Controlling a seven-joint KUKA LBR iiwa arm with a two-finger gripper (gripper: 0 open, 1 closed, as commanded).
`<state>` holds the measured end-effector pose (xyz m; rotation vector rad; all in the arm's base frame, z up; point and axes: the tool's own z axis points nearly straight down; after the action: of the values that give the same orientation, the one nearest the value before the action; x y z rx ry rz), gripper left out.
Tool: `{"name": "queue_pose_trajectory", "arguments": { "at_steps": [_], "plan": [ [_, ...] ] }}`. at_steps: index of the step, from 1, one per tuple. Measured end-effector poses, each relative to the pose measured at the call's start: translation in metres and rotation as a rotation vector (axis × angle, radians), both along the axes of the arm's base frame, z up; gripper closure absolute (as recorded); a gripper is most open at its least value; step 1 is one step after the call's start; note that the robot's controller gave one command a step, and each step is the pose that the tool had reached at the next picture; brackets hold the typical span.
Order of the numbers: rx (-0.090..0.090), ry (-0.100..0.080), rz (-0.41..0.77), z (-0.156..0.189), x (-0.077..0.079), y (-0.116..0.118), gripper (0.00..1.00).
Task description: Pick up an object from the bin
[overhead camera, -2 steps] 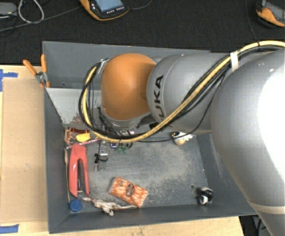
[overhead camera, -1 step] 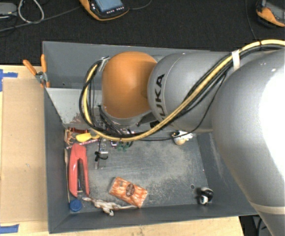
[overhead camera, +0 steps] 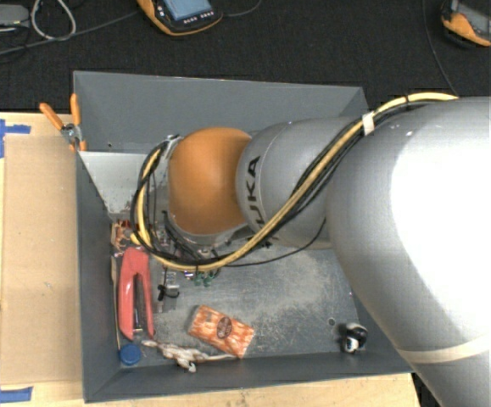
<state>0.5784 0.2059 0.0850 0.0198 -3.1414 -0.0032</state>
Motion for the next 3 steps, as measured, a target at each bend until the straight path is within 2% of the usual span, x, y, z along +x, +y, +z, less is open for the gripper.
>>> {"name": "queue_pose_trajectory", "arguments": {
  "at_steps": [1, 2, 3],
  "plan": [
    [0.001, -0.001, -0.052, -0.033, -0.004, 0.002, 0.00],
    [0.000, 0.001, 0.108, -0.016, -0.031, -0.026, 0.00],
    [0.001, 0.001, 0.250, -0.013, -0.040, -0.042, 0.00]
  ]
}}
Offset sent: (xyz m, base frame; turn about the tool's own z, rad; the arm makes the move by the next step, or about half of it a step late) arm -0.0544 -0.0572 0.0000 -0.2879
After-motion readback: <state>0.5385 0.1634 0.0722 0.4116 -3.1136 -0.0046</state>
